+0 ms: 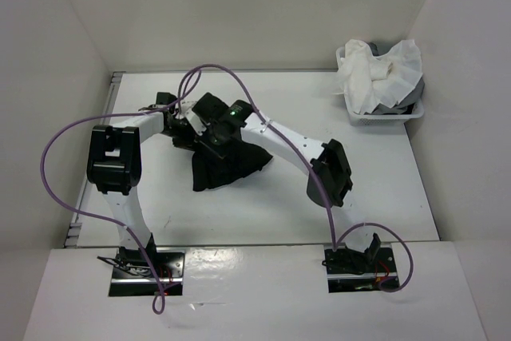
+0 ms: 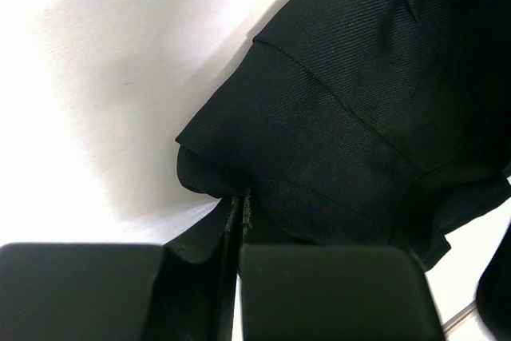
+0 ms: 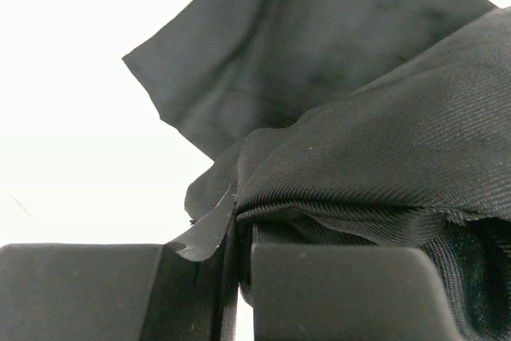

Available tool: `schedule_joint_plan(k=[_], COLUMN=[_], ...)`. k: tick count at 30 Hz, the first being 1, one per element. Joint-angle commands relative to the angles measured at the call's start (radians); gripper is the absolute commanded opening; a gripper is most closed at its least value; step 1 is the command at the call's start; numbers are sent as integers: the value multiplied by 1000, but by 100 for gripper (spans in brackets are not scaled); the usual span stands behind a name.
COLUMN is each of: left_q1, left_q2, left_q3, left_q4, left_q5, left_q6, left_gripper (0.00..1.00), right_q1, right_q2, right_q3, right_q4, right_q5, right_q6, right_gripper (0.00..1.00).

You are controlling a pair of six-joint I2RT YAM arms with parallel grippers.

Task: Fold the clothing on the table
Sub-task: Fold the skirt

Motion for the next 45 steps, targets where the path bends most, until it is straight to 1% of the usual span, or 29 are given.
schedule_joint_plan(k=[1, 7, 14, 21, 22, 24, 25, 27, 28, 30, 31, 33, 36, 37, 38, 40, 41, 43, 44, 45], left_q1=[-3, -3, -3, -3, -3, -3, -3, -3, -3, -3, -3, -3, -3, -3, -3, 32, 43, 71, 100, 115], left_q2=[32, 32, 32, 32, 32, 32, 32, 32, 32, 32, 32, 32, 11, -2, -2, -28, -28, -63, -75, -107], left_q3=[3, 3, 3, 3, 3, 3, 3, 3, 3, 3, 3, 3, 3, 3, 3, 12, 12, 32, 32, 41], left_q4=[-21, -21, -21, -21, -21, -21, -21, -21, -21, -21, -21, -21, -21, -21, -21, -21, -30, -41, -55, -70], left_q5=[15, 15, 24, 24, 24, 24, 24, 24, 24, 24, 24, 24, 5, 5, -5, -5, -5, -5, -5, -5], left_q6=[4, 4, 4, 4, 4, 4, 4, 4, 4, 4, 4, 4, 4, 4, 4, 4, 4, 13, 13, 23], left_gripper=[0, 0, 0, 0, 0, 0, 0, 0, 0, 0, 0, 0, 0, 0, 0, 0, 2, 9, 25, 34], right_q1=[27, 36, 36, 36, 36, 36, 36, 36, 36, 36, 45, 45, 45, 45, 35, 10, -4, -59, -85, -111], right_q2=[46, 89, 132, 190, 200, 200, 200, 200, 200, 175, 163, 117, 34, 7, -48, -108, -179, -259, -299, -378], right_q3=[66, 75, 187, 293, 316, 331, 345, 345, 345, 345, 345, 332, 277, 257, 215, 162, 87, -5, -109, -163], right_q4=[-64, -83, -131, -189, -189, -215, -216, -237, -237, -249, -249, -249, -237, -208, -199, -168, -151, -87, -61, -35], right_q5=[-41, -41, -41, -118, -142, -173, -201, -227, -247, -273, -296, -308, -317, -317, -317, -307, -307, -307, -307, -307], right_q6=[-9, -18, -27, -27, -27, -39, -39, -53, -53, -75, -84, -99, -121, -121, -134, -150, -165, -183, -184, -193], right_gripper=[0, 0, 0, 1, 7, 11, 24, 40, 59, 73, 84, 89, 92, 93, 93, 94, 94, 94, 94, 96])
